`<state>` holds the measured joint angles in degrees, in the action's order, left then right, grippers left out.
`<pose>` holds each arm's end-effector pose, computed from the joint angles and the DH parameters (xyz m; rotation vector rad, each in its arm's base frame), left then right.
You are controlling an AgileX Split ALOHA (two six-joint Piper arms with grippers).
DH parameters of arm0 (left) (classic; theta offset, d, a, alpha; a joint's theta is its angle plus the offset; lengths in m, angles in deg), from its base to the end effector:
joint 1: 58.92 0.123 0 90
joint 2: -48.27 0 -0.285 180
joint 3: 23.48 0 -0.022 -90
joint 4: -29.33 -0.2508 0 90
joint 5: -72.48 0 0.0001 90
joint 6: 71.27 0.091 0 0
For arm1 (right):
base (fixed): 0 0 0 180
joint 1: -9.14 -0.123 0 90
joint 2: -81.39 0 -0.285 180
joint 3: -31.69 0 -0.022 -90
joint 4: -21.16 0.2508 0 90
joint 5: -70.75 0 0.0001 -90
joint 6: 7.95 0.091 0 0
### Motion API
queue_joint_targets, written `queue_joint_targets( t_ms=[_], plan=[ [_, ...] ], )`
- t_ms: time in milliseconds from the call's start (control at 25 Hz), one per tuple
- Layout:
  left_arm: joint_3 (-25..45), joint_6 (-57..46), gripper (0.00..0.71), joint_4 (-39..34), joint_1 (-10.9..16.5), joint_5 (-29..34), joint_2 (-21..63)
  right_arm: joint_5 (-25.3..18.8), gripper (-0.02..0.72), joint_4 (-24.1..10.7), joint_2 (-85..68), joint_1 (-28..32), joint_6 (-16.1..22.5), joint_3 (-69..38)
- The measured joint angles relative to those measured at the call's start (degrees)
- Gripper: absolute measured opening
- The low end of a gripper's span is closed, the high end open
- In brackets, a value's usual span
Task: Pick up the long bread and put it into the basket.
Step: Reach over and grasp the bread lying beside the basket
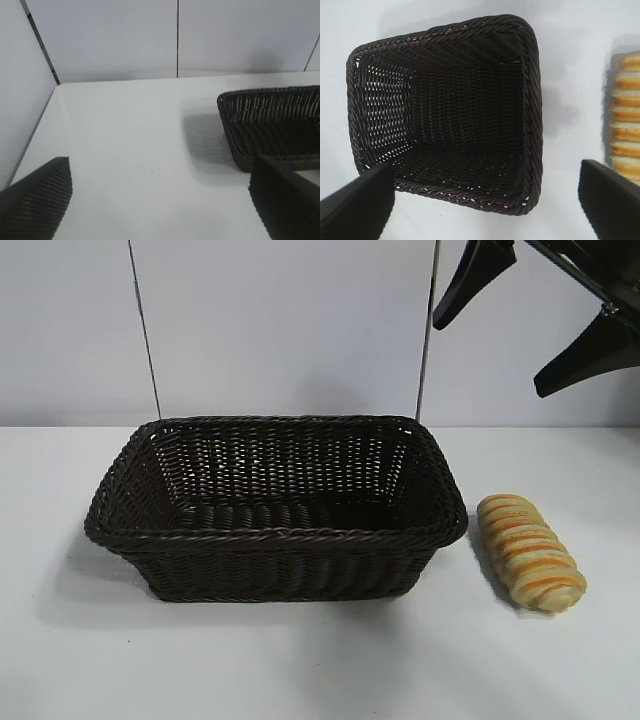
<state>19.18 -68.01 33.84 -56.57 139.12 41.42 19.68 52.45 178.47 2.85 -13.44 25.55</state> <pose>-0.0247 -0.0076 0.2966 0.0301 2.0247 -0.0310 0.3201 0.0723 0.2979 0.0599 2.6268 0.6767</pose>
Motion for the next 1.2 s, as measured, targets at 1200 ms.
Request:
queue_joint_targets(
  t_ms=[1200],
  plan=[
    [6.7,0.06,0.685,-0.56,0.0,-2.0,0.0,-0.27,0.694,-8.77,0.06,0.0,-1.1,0.0]
  ],
)
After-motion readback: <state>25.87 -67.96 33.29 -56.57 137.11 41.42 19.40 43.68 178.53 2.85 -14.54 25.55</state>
